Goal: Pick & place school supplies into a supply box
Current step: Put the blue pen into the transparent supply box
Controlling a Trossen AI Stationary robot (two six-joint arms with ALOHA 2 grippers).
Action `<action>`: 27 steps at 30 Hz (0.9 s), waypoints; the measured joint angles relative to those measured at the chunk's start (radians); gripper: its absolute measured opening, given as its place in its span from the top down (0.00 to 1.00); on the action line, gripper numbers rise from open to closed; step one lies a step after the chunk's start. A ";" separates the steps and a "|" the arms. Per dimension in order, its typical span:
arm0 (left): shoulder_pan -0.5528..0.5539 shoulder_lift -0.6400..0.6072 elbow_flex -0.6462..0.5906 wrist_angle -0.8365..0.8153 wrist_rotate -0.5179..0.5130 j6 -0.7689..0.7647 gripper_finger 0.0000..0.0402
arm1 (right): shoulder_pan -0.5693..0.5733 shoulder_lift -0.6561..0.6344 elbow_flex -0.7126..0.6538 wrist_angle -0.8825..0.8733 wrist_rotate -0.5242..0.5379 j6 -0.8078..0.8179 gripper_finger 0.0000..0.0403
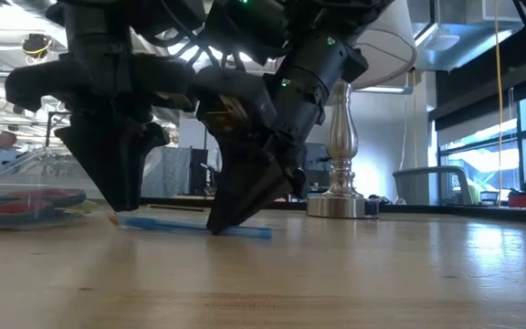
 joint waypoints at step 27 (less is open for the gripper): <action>-0.023 0.015 -0.001 0.052 -0.068 -0.021 0.56 | 0.003 -0.002 0.000 -0.027 -0.011 -0.001 0.91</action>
